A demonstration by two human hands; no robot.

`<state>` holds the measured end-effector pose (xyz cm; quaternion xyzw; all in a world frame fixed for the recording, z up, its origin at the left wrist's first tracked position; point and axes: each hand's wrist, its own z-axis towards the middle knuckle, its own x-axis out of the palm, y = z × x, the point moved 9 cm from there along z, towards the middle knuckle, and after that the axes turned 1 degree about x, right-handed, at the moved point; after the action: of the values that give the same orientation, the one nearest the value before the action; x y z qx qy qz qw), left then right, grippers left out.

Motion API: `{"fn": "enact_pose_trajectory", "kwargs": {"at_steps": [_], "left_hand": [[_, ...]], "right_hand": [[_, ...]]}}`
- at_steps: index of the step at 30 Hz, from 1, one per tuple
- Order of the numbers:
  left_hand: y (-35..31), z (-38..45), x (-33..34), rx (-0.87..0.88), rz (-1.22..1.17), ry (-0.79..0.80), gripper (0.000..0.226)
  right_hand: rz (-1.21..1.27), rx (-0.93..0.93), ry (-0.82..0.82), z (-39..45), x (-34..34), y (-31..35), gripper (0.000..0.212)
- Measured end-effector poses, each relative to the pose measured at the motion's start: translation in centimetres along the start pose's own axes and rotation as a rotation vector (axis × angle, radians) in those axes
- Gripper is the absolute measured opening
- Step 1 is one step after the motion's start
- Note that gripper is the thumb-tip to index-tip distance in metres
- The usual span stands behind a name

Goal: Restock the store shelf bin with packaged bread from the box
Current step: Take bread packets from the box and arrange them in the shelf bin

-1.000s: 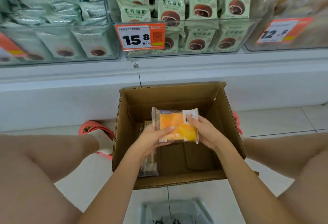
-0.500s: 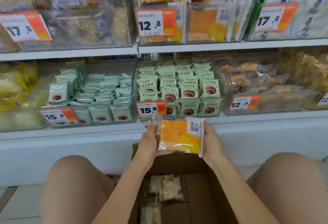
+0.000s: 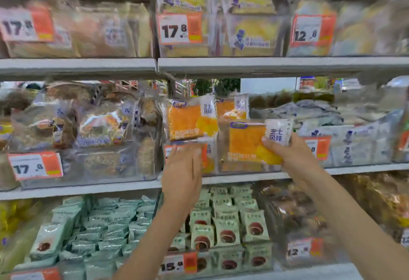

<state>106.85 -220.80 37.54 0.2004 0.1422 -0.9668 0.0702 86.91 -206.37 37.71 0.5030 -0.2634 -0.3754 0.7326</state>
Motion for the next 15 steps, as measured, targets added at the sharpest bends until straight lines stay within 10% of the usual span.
{"fn": "enact_pose_trajectory", "kwargs": {"at_steps": [4, 15], "left_hand": [[-2.9, 5.0, 3.6, 0.453, 0.242, 0.023, 0.055], [0.8, 7.4, 9.7, 0.402, 0.591, 0.201, 0.064]], "right_hand": [[-0.077, -0.209, -0.135, 7.1, -2.0, 6.1, 0.024], [-0.261, -0.039, 0.098, 20.5, 6.2, 0.7, 0.045]]}}
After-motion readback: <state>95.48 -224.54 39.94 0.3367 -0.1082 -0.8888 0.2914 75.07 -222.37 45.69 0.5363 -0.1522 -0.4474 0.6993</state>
